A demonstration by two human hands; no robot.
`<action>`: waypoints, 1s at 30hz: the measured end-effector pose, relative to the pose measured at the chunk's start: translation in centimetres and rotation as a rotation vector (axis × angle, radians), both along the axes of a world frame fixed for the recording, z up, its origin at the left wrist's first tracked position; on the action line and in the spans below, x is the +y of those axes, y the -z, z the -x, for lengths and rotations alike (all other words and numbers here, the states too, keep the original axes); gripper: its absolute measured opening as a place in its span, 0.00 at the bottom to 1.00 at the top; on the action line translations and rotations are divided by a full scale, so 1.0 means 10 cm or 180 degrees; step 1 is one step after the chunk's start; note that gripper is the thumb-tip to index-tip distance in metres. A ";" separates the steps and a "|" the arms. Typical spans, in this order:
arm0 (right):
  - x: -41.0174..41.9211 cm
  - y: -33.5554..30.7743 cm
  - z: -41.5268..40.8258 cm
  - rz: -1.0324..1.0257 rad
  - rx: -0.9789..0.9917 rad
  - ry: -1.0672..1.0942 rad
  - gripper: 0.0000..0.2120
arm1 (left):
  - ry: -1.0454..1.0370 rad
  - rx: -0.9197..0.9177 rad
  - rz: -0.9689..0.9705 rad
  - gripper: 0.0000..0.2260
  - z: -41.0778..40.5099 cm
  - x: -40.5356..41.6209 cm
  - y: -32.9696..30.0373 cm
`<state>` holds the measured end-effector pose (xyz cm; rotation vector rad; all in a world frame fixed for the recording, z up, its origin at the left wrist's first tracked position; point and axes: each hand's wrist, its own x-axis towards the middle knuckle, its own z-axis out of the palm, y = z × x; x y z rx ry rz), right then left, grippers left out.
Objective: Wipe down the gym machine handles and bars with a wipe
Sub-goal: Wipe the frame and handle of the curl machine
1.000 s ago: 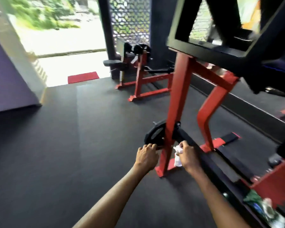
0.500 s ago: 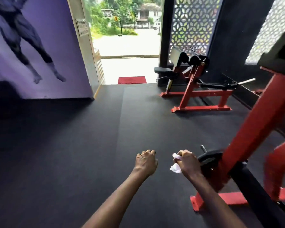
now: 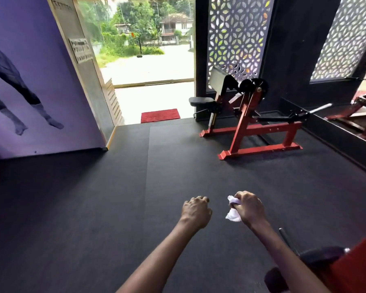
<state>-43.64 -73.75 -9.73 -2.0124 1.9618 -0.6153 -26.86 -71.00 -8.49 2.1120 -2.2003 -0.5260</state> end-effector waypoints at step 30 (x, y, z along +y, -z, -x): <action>-7.42 -0.19 2.67 -0.0270 -0.0363 0.1609 0.06 | 0.1704 -0.0006 0.0239 0.15 2.76 -8.32 -0.05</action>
